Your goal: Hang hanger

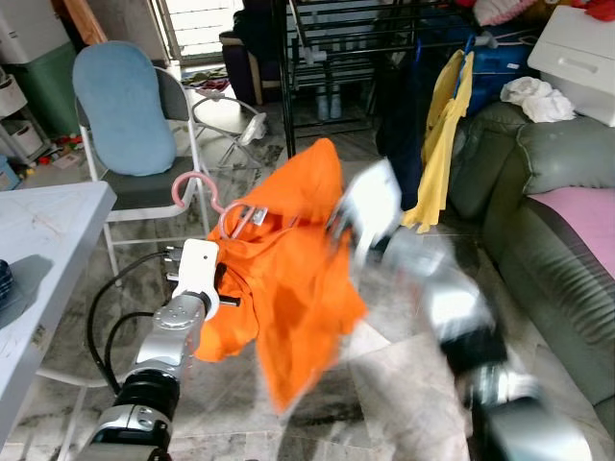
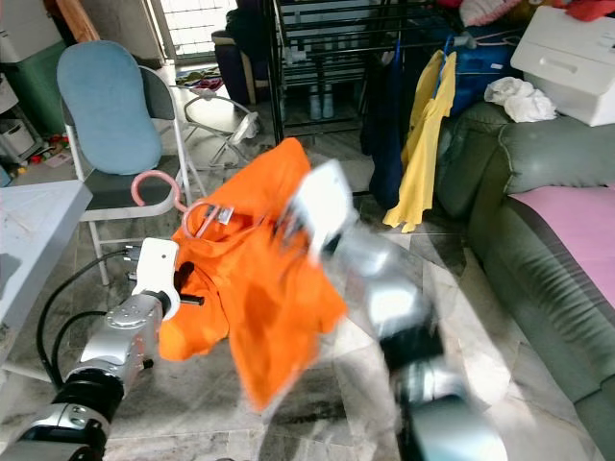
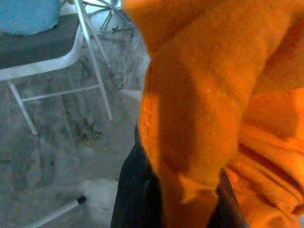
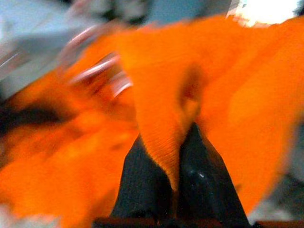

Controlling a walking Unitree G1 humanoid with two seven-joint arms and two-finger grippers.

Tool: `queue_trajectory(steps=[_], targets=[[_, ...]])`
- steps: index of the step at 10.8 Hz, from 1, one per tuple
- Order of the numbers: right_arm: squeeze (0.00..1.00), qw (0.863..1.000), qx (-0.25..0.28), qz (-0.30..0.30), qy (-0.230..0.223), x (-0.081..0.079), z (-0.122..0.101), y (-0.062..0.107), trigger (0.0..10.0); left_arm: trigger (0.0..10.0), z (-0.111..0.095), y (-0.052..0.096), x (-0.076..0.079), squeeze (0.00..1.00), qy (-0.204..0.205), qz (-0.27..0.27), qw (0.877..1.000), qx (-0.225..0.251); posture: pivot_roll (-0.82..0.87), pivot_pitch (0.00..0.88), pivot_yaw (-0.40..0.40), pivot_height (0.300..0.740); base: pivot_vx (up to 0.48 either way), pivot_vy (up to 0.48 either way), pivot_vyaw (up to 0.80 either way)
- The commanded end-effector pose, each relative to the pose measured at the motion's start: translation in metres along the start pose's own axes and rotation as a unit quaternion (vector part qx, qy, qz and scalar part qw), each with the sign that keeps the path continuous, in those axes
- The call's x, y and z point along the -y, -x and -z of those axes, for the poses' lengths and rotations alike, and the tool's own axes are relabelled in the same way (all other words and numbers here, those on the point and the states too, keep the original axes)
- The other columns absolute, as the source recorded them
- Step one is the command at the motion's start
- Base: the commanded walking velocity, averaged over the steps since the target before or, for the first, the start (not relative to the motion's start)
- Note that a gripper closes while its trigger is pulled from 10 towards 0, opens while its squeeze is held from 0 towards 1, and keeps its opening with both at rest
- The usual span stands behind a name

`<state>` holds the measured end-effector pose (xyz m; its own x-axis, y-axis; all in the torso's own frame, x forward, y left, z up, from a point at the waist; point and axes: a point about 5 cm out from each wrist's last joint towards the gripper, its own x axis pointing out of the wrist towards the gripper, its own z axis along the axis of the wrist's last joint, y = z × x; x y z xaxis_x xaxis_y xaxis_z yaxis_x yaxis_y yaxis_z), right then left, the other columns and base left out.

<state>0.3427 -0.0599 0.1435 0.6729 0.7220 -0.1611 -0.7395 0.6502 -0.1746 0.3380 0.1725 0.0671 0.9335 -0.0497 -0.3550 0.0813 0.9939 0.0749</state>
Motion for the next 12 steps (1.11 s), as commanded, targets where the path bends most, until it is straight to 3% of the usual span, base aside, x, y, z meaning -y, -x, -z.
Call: queue_trajectory(steps=[1,3,4,5,6,7,8,12], targets=[[0.0,0.999,-0.001,-0.032,0.012,-0.011,-0.005,-0.004,0.0,0.0,-0.019,-0.002,-0.004,0.0,0.016,-0.014,0.999,0.029,-0.04,0.0,0.074,0.74,0.0,0.0,0.0],[0.0,0.995,-0.033,-0.091,-0.009,-0.035,0.012,-0.001,0.0,0.0,-0.024,-0.003,-0.002,0.0,0.021,-0.01,0.999,0.035,-0.04,0.0,0.075,0.74,0.0,0.0,0.0],[0.0,0.994,-0.044,-0.1,-0.005,-0.039,0.016,0.001,5.0,0.0,-0.025,-0.003,-0.002,0.0,0.022,-0.008,0.999,0.039,-0.04,0.0,0.075,0.74,0.0,0.0,0.0],[0.0,0.995,-0.059,-0.077,0.01,-0.03,0.019,0.004,10.0,0.0,-0.029,-0.002,-0.002,0.0,0.003,-0.003,0.999,0.051,-0.04,0.0,0.075,0.74,0.0,0.0,0.0],[0.0,0.997,-0.06,-0.03,0.029,-0.015,0.019,0.007,10.0,0.0,-0.032,-0.001,-0.004,0.0,-0.016,-0.004,0.998,0.066,-0.04,0.0,0.073,0.74,0.0,0.0,0.0],[1.0,0.996,-0.06,0.044,0.05,0.006,0.019,0.012,10.0,0.0,-0.036,0.001,-0.008,0.0,-0.05,-0.006,0.995,0.081,-0.04,0.0,0.071,0.74,0.0,0.0,0.0],[1.0,0.989,-0.062,0.1,0.085,0.024,0.017,0.02,10.0,0.0,-0.037,0.003,-0.015,0.0,-0.07,-0.014,0.994,0.084,-0.04,0.0,0.07,0.74,0.0,0.0,0.0],[1.0,0.989,-0.103,0.057,0.089,0.028,0.039,0.044,10.0,0.0,-0.036,0.006,-0.034,0.0,-0.103,-0.042,0.99,0.09,-0.05,0.0,0.071,0.74,0.0,0.0,0.0]])
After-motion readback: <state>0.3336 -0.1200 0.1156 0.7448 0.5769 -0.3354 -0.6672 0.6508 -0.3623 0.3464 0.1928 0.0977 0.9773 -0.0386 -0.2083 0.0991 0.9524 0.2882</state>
